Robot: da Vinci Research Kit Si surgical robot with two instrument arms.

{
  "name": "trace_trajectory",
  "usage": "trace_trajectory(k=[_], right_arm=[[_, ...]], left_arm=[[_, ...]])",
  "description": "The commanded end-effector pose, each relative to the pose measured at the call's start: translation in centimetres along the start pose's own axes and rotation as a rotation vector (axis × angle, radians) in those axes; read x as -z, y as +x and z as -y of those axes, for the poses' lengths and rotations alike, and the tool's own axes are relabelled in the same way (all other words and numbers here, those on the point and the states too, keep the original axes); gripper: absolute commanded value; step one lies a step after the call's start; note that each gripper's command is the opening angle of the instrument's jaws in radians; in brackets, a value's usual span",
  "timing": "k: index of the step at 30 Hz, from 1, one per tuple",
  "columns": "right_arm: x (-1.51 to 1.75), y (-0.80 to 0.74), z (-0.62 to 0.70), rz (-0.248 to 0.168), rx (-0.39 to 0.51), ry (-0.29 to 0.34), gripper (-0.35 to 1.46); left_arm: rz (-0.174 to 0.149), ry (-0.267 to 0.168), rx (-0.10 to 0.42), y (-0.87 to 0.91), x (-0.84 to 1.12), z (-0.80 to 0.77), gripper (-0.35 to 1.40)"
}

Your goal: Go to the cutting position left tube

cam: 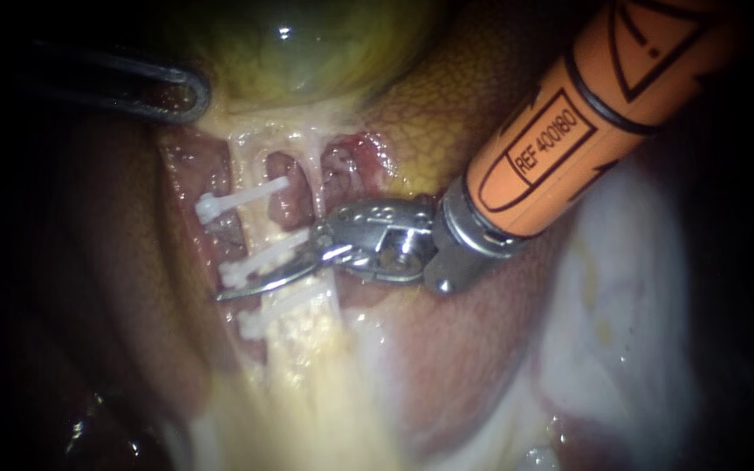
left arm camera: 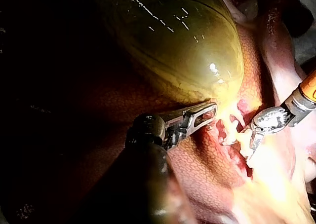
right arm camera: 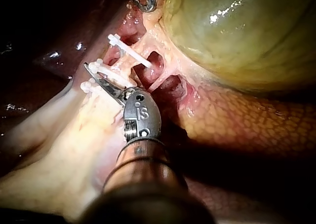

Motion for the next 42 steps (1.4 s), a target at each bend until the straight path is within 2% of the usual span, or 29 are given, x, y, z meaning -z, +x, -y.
trace_trajectory(k=[1, 7, 10, 16, 27, 35, 42], right_arm=[[0.01, 0.01, -0.01, 0.000, -0.001, 0.000, 1.29], [0.11, 0.11, -0.06, -0.005, -0.015, -0.003, 1.29], [0.17, 0.06, -0.06, -0.003, -0.013, -0.002, 1.29], [0.30, -0.06, -0.03, 0.035, -0.007, 0.008, 1.29], [0.29, -0.05, -0.08, 0.041, -0.009, 0.026, 1.29], [0.17, -0.02, -0.05, 0.022, -0.004, 0.094, 1.29], [0.04, 0.02, 0.00, -0.007, 0.011, 0.183, 1.17]], left_arm=[[0.000, 0.000, 0.000, 0.00, 0.00, 0.00, -0.35], [0.000, 0.000, 0.000, 0.00, 0.00, 0.00, -0.35], [-0.001, 0.003, 0.000, 0.00, 0.00, 0.00, -0.35], [-0.001, 0.003, 0.000, 0.00, 0.00, 0.00, -0.35], [-0.001, 0.003, 0.000, 0.00, 0.01, 0.01, -0.35], [-0.001, 0.003, 0.000, 0.00, 0.01, 0.01, -0.35], [-0.001, 0.003, 0.000, 0.00, 0.00, 0.01, -0.35]])
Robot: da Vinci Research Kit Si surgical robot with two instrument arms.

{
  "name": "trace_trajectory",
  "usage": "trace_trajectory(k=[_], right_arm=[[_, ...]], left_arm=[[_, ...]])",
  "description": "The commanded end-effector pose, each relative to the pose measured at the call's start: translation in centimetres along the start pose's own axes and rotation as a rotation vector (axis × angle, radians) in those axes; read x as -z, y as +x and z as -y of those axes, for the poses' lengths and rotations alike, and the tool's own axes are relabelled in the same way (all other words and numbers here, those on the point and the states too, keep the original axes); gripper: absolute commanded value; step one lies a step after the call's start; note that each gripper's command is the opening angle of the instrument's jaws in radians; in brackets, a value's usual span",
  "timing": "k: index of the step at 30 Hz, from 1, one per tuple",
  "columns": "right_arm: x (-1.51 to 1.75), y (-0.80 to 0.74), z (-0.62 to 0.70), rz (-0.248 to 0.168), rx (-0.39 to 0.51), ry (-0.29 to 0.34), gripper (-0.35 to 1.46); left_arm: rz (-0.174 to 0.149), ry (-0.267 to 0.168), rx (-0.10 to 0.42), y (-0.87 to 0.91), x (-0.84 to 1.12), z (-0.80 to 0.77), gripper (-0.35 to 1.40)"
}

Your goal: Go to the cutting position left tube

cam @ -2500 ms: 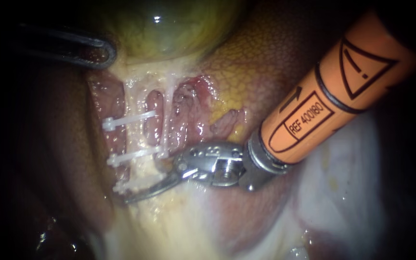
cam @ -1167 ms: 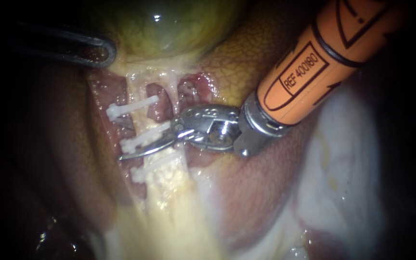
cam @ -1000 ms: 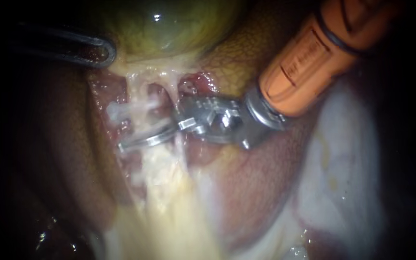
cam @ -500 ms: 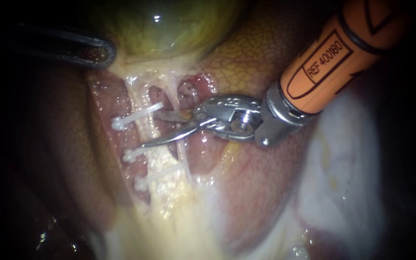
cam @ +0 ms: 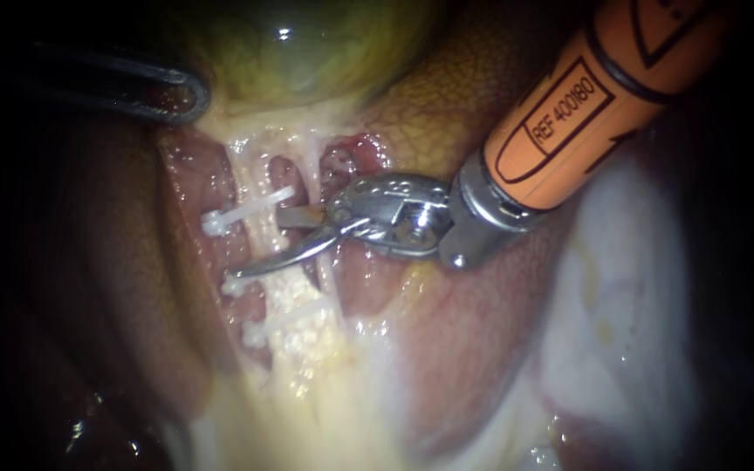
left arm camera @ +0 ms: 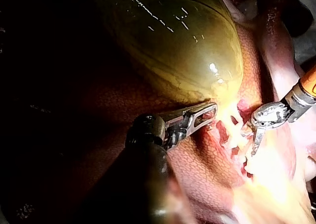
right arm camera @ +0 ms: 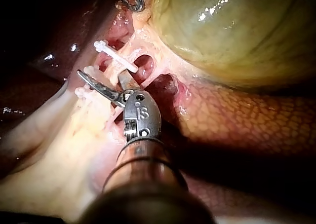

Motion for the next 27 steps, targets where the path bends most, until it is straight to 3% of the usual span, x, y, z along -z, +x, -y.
trace_trajectory(k=[1, 10, 17, 22, 27], right_arm=[[-0.02, 0.01, -0.01, -0.005, 0.003, 0.005, 1.14], [-0.16, 0.07, -0.11, -0.146, 0.024, 0.094, 1.02], [-0.21, 0.14, -0.09, -0.241, 0.034, 0.125, 1.02], [-0.20, 0.25, -0.05, -0.259, 0.024, 0.134, 1.01], [-0.21, 0.25, -0.04, -0.259, 0.024, 0.136, 1.01]], left_arm=[[0.000, 0.000, 0.000, 0.00, 0.00, 0.00, -0.35], [0.000, -0.001, 0.001, -0.01, -0.01, 0.00, -0.35], [0.000, -0.001, 0.001, -0.02, -0.01, 0.00, -0.35], [0.000, -0.001, 0.001, -0.02, -0.01, 0.00, -0.35], [0.000, -0.001, 0.001, -0.02, -0.01, 0.00, -0.35]])
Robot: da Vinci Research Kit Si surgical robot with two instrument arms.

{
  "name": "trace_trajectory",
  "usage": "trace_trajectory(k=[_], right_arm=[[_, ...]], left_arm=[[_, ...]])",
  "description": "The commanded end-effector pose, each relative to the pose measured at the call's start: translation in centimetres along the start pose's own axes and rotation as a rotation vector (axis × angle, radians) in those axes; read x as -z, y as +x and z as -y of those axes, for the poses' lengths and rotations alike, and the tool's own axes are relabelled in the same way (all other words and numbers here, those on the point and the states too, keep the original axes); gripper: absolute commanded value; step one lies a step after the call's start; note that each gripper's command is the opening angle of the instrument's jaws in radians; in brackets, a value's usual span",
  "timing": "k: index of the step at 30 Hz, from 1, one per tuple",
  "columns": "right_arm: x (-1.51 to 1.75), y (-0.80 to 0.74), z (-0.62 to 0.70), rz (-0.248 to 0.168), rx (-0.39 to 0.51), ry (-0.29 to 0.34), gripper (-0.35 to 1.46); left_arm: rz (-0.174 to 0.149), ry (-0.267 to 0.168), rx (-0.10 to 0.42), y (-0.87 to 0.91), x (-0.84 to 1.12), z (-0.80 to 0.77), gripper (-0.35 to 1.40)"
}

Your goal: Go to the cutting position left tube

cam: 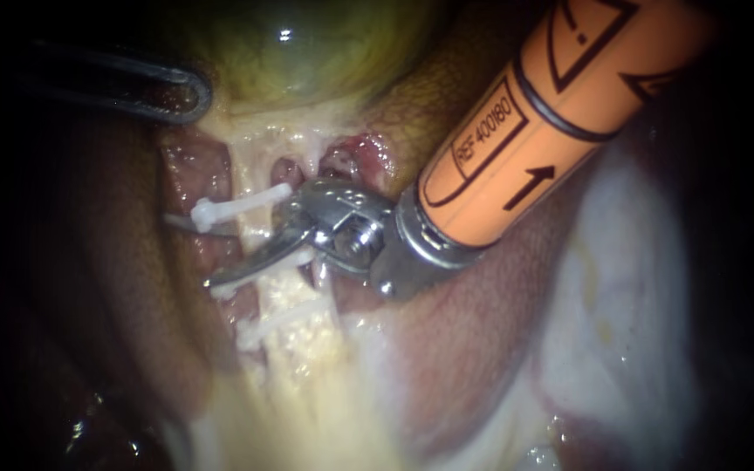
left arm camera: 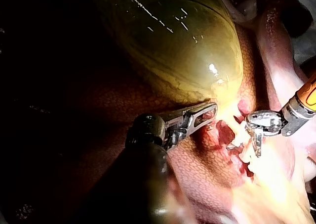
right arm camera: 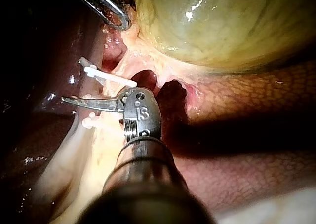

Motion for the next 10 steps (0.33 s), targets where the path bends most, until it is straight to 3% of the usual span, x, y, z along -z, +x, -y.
trace_trajectory(k=[1, 10], right_arm=[[0.00, -0.01, 0.00, 0.001, -0.001, 0.001, 1.01], [0.00, -0.01, 0.00, 0.002, -0.001, 0.002, 1.02]], left_arm=[[0.000, 0.000, 0.000, 0.00, 0.00, 0.00, -0.35], [0.000, 0.000, 0.000, 0.00, -0.01, 0.00, -0.35]])
